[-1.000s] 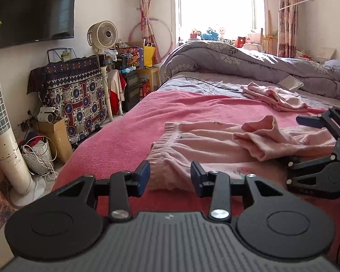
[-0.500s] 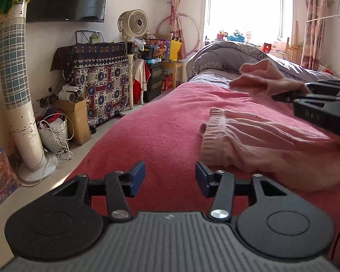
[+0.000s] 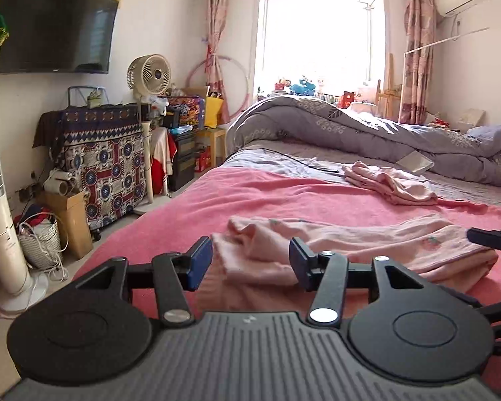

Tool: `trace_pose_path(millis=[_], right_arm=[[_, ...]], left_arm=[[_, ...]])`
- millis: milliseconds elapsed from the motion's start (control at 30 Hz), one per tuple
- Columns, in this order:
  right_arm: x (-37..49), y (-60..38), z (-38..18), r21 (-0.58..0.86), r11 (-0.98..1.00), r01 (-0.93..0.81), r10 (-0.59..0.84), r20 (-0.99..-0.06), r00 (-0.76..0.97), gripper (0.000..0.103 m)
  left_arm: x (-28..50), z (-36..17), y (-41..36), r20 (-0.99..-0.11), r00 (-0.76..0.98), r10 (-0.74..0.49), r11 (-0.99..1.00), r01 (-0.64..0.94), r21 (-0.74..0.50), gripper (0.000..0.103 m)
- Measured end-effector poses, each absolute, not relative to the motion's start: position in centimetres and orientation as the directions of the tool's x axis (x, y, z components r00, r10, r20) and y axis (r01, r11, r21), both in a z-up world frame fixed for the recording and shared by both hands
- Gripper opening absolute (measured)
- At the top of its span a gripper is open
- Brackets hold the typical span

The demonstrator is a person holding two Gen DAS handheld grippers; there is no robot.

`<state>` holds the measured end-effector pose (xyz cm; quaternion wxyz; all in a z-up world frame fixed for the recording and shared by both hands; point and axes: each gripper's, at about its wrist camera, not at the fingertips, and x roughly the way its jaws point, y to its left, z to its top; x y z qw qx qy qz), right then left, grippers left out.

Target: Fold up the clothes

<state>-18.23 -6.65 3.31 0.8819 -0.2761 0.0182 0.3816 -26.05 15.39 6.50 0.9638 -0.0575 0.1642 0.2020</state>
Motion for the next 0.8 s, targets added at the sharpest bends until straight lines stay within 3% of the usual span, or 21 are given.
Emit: trace_pose_path(millis=[100,200,267,533,600,700,800], right_arm=[[-16.0,-11.2,3.0,-0.472,0.678,-0.564,0.53,-0.217,0.82,0.076],[-13.6,-13.9,2.1,-0.446,0.748,-0.491,0.423,-0.249,0.871,0.076],[-12.5,-14.7,1.7,-0.4,0.776,-0.487,0.412,-0.263,0.872,0.076],[-8.8,-14.0,-0.5,-0.275,0.86,-0.43,0.33,-0.343,0.879,0.073],[-8.8,-14.6,-0.1,-0.276,0.857,-0.435,0.337,-0.338,0.879,0.064],[-8.8,-16.6,0.7,-0.255,0.871,-0.421,0.341,-0.306,0.889,0.063],[-9.2,-16.2,-0.2,-0.326,0.849,-0.415,0.319,-0.308,0.896,0.064]], left_arm=[[-23.2,5.9,15.1,-0.379,0.838,0.393,0.906,-0.423,0.004,0.057],[-21.4,4.3,15.8,-0.447,0.779,0.44,0.881,-0.472,0.046,0.058],[-21.4,3.1,15.9,-0.462,0.764,0.45,0.875,-0.48,0.058,0.065],[-21.9,1.8,17.0,-0.5,0.752,0.429,0.874,-0.486,0.019,0.071],[-22.0,1.7,17.2,-0.501,0.757,0.42,0.876,-0.482,0.005,0.072],[-22.2,1.5,17.3,-0.499,0.762,0.412,0.879,-0.477,-0.001,0.074],[-22.2,1.4,17.3,-0.498,0.762,0.413,0.881,-0.474,0.006,0.074]])
